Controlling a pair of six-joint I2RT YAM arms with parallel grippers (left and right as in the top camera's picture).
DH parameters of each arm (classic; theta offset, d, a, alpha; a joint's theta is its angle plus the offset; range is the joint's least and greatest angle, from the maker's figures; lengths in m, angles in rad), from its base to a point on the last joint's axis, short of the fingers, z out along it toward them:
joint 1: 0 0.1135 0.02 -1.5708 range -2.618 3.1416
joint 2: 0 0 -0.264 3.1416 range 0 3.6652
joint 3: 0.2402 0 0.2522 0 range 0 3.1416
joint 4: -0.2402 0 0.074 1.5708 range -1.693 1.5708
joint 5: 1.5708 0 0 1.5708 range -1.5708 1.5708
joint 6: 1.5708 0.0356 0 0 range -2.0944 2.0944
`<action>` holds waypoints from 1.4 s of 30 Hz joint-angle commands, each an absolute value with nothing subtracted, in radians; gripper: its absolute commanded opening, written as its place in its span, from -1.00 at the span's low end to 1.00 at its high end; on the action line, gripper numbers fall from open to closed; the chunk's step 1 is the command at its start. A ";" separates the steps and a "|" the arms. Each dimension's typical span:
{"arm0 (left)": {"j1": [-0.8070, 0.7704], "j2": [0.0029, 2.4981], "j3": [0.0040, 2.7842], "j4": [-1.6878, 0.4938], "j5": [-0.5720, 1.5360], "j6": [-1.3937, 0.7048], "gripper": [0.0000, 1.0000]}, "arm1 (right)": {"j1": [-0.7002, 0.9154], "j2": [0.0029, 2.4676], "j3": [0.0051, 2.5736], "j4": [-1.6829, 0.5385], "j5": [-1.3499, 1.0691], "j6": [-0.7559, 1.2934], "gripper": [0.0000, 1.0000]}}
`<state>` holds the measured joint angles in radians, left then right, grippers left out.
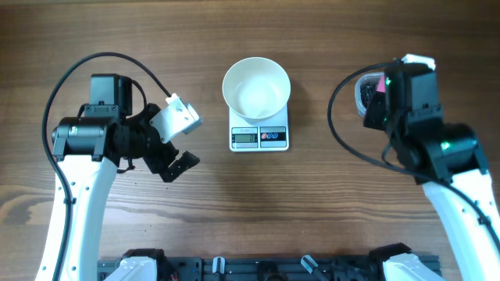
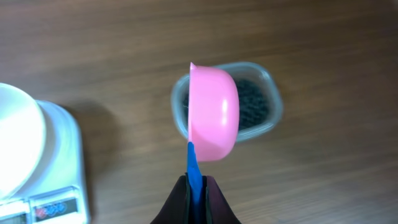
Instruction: Scoop item into bowl and weigh 150g on scale
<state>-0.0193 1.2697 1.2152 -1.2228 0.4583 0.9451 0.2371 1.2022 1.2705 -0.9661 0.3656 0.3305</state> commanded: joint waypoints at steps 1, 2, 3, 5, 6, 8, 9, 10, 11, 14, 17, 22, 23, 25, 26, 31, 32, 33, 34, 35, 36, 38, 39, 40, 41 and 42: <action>-0.013 1.269 1.208 -1.222 0.478 0.965 1.00 | 0.190 1.285 1.319 -0.981 0.458 0.178 -0.91; -0.013 1.268 1.208 -1.222 0.478 0.965 1.00 | 0.178 1.308 1.319 -0.985 0.484 0.151 -0.91; -0.013 1.269 1.208 -1.222 0.478 0.965 1.00 | 0.162 1.336 1.319 -0.980 0.525 0.131 -0.91; -0.013 1.268 1.208 -1.222 0.478 0.965 1.00 | 0.149 1.379 1.318 -0.945 0.538 0.075 -0.91; -0.013 1.269 1.208 -1.222 0.478 0.965 1.00 | 0.149 1.402 1.318 -0.925 0.539 0.042 -0.91; -0.013 1.269 1.208 -1.222 0.478 0.965 1.00 | 0.149 1.452 1.318 -0.888 0.540 0.013 -0.91; -0.013 1.269 1.208 -1.222 0.478 0.965 1.00 | 0.147 1.487 1.318 -0.875 0.543 -0.012 -0.92; -0.013 1.269 1.208 -1.222 0.478 0.965 1.00 | 0.142 1.522 1.318 -0.867 0.543 -0.025 -0.91; -0.013 1.269 1.208 -1.222 0.478 0.965 1.00 | 0.136 1.544 1.318 -0.862 0.543 -0.026 -0.91; -0.013 1.269 1.208 -1.222 0.478 0.965 1.00 | 0.107 1.597 1.318 -0.842 0.543 -0.054 -0.91; -0.013 1.268 1.208 -1.222 0.478 0.965 1.00 | 0.090 1.602 1.318 -0.835 0.542 -0.088 -0.91; -0.013 1.268 1.208 -1.222 0.478 0.965 1.00 | 0.086 1.657 1.317 -0.842 0.520 -0.105 -0.91; -0.013 1.269 1.208 -1.222 0.478 0.965 1.00 | 0.084 1.665 1.317 -0.842 0.520 -0.106 -0.91; -0.013 1.269 1.208 -1.222 0.478 0.965 1.00 | 0.080 1.671 1.317 -0.843 0.520 -0.133 -0.92; -0.013 1.268 1.208 -1.222 0.478 0.965 1.00 | 0.076 1.677 1.317 -0.842 0.520 -0.144 -0.91; -0.013 1.269 1.208 -1.222 0.478 0.965 1.00 | 0.064 1.711 1.317 -0.853 0.405 -0.169 -0.91; -0.013 1.268 1.208 -1.222 0.478 0.965 1.00 | 0.064 1.711 1.317 -0.852 0.391 -0.168 -0.91; -0.013 1.269 1.208 -1.222 0.478 0.965 1.00 | 0.064 1.711 1.317 -0.853 0.378 -0.168 -0.91; -0.013 1.269 1.208 -1.222 0.478 0.965 1.00 | 0.064 1.711 1.317 -0.854 0.374 -0.169 -0.91; -0.013 1.269 1.208 -1.222 0.478 0.965 1.00 | 0.062 1.711 1.317 -0.853 0.364 -0.169 -0.91; -0.013 1.268 1.208 -1.222 0.478 0.965 1.00 | 0.058 1.711 1.317 -0.854 0.352 -0.168 -0.91; -0.013 1.268 1.208 -1.222 0.478 0.965 1.00 | 0.031 1.711 1.317 -0.859 0.289 -0.168 -0.91; -0.013 1.268 1.208 -1.222 0.478 0.965 1.00 | 0.017 1.711 1.317 -0.863 0.265 -0.164 -0.91; -0.013 1.268 1.208 -1.222 0.478 0.965 1.00 | -0.002 1.711 1.317 -0.873 0.231 -0.159 -0.91; -0.013 1.269 1.208 -1.222 0.478 0.965 1.00 | -0.013 1.711 1.317 -0.878 0.205 -0.158 -0.91; -0.013 1.269 1.208 -1.222 0.478 0.965 1.00 | -0.021 1.711 1.317 -0.882 0.170 -0.159 -0.91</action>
